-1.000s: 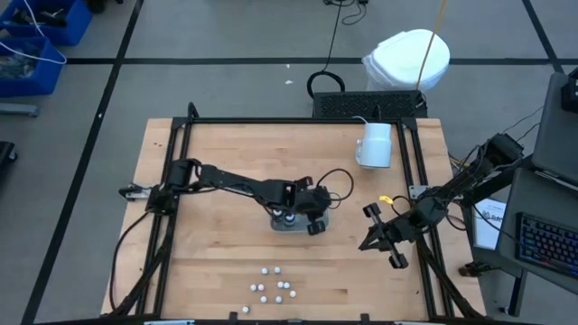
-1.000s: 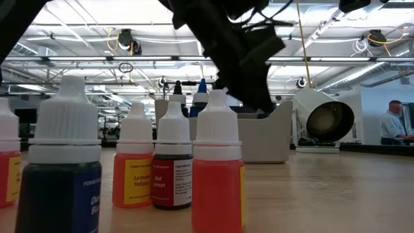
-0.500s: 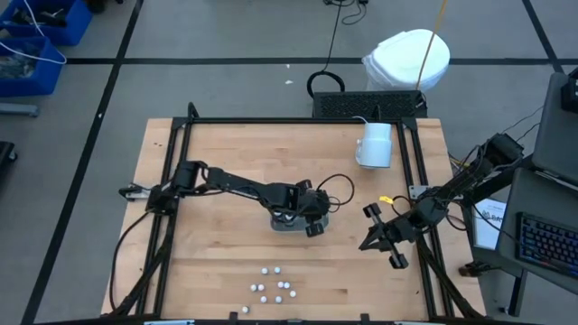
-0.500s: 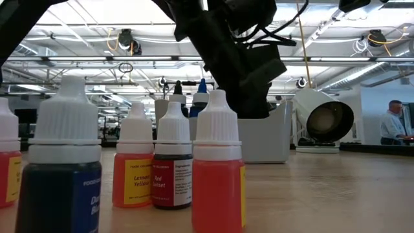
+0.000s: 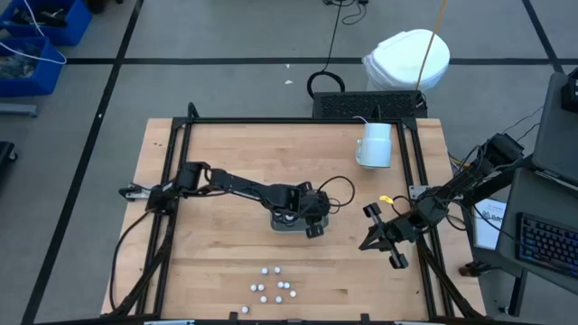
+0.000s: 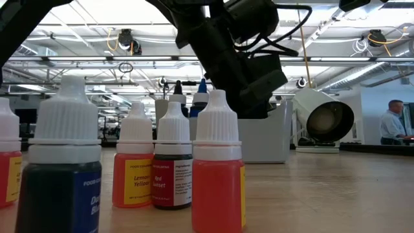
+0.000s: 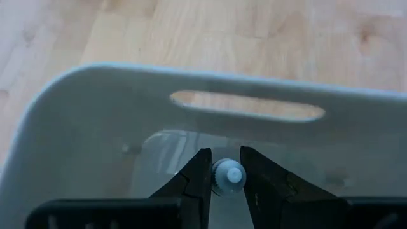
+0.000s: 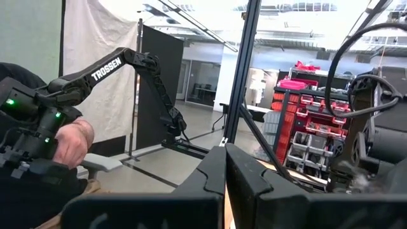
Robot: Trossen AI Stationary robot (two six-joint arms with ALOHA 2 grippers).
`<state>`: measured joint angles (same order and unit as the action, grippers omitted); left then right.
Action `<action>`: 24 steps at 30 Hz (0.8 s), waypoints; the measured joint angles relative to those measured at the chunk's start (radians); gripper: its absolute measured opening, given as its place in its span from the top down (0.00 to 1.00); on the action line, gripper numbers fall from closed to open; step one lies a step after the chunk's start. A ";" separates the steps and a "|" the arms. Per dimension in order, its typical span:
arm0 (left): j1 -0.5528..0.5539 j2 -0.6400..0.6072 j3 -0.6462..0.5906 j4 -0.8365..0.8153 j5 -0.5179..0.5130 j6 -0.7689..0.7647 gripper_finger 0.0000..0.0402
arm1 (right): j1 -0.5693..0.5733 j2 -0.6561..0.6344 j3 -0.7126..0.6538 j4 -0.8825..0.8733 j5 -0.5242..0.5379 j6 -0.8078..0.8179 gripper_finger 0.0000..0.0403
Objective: Pick & Place food coloring
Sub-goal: Put the small black food coloring into the gray bin, then put the small orange food coloring into the gray bin
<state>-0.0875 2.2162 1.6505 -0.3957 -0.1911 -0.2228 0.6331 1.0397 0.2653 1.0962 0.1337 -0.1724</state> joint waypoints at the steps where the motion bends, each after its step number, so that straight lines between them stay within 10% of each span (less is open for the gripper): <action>1: 0.000 0.000 0.000 0.003 0.006 0.000 0.81 | 0.000 0.000 0.000 0.000 0.000 0.000 1.00; 24: -0.011 -0.005 0.071 -0.026 0.019 0.101 0.51 | 0.000 0.000 0.000 -0.001 0.000 -0.006 1.00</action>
<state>-0.0988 2.2112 1.7214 -0.4219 -0.1719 -0.1217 0.6331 1.0397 0.2653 1.0951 0.1341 -0.1780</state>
